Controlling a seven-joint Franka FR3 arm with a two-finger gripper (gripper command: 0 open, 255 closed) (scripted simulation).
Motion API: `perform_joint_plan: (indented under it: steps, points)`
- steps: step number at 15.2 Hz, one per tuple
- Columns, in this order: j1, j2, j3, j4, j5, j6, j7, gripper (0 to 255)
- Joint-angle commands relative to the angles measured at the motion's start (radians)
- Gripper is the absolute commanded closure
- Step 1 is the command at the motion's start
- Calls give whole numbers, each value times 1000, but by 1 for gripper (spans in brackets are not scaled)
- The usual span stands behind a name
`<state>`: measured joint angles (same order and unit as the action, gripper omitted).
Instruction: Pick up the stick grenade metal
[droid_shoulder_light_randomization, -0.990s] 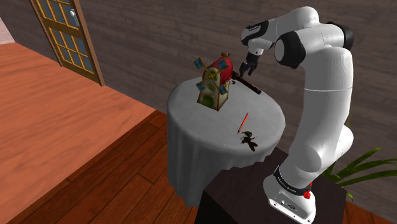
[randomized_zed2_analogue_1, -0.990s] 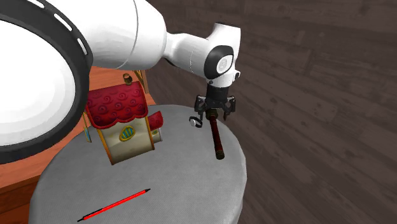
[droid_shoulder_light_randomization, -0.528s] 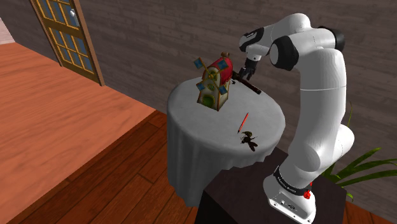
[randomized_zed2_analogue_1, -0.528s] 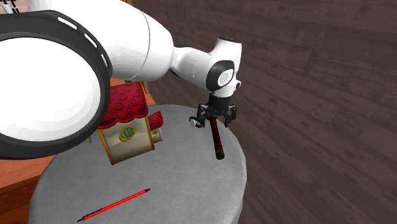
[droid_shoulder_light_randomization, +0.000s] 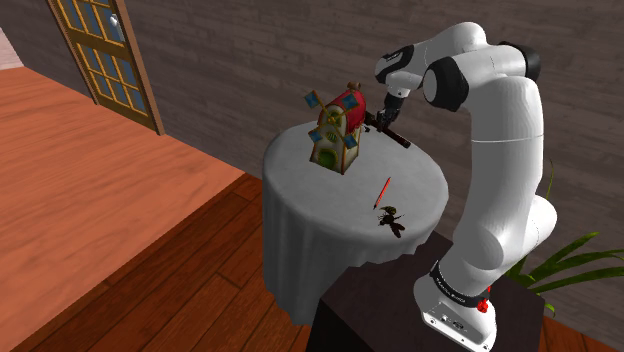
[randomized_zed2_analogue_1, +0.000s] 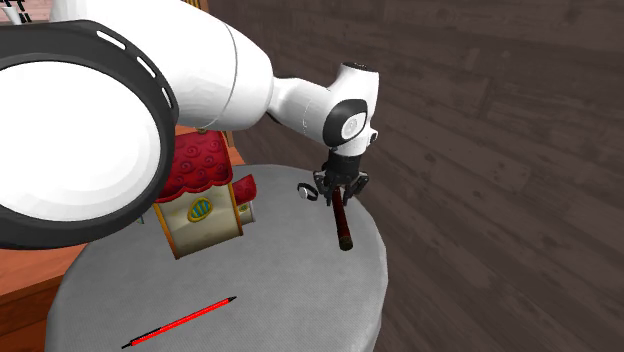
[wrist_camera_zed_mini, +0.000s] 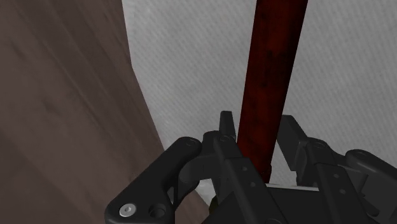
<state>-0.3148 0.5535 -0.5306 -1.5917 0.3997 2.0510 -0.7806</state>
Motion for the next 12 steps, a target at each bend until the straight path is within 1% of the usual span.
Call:
perform_joint_plan:
  steps: [1,4,12]
  points:
    - [0,1,0,0,0,1,0,255]
    - [0,-1,0,-4,0,3,-1,255]
    - [6,-41,-17,45,-29,-81,23,255]
